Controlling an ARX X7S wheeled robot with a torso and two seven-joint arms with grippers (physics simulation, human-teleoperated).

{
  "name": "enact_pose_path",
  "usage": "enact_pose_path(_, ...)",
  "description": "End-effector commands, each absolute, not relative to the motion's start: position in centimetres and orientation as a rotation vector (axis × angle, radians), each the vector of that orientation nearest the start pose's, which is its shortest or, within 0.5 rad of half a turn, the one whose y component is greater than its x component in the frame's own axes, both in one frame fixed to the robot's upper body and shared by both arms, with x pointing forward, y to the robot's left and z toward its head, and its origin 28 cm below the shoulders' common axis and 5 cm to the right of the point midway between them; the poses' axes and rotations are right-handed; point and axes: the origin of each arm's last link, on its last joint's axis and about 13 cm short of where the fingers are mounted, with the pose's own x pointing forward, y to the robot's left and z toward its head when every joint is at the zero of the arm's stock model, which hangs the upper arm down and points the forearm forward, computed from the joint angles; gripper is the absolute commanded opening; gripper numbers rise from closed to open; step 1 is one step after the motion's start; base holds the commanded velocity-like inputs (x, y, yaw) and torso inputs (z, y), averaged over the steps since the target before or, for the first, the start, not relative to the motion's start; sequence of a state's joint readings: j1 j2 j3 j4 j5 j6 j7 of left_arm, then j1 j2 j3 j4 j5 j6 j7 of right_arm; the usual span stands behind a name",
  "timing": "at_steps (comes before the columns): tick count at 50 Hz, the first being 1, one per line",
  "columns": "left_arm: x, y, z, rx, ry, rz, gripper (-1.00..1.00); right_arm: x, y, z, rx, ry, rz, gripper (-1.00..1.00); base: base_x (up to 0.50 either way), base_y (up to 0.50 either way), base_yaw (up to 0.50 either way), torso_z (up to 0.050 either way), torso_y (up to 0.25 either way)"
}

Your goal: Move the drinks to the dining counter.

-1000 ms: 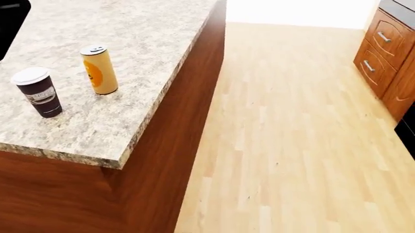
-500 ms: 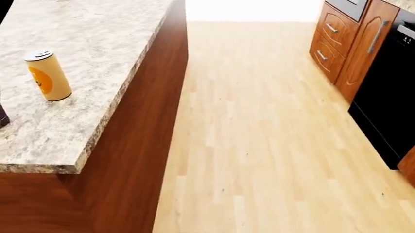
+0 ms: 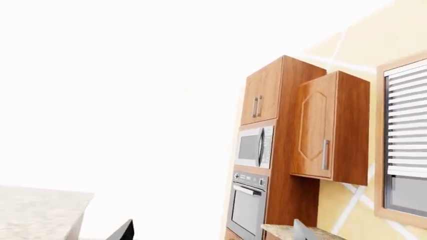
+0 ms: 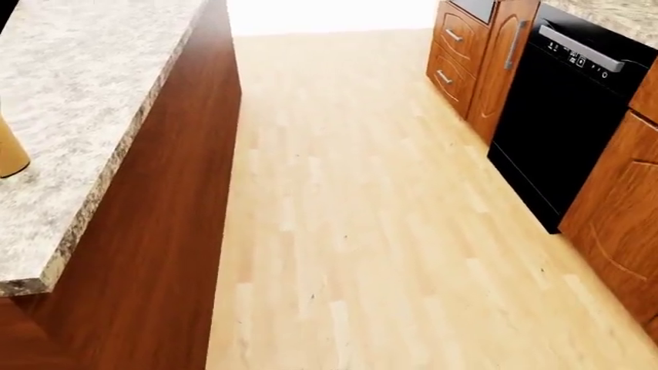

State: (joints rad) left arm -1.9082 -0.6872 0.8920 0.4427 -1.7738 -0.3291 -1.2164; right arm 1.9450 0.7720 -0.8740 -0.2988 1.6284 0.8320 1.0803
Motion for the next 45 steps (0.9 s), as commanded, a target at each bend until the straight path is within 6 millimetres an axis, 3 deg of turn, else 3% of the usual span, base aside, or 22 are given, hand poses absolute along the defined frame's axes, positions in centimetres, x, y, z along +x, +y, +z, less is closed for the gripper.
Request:
enact_pose_path(1, 18.13, 16.94, 43.30, -0.210, -0.516, -0.198, 1.00, 21.50, -10.70, 42.91, -0.209, -0.420, -0.060, 1.00, -0.01, -0.08, -0.50, 0.000, 0.000)
enact_pose_path(45, 18.42, 17.01, 43.05, -0.197, -0.494, -0.182, 1.00, 21.47, -10.54, 42.76, -0.212, -0.416, -0.053, 1.00, -0.02, -0.07, -0.50, 0.000, 0.000)
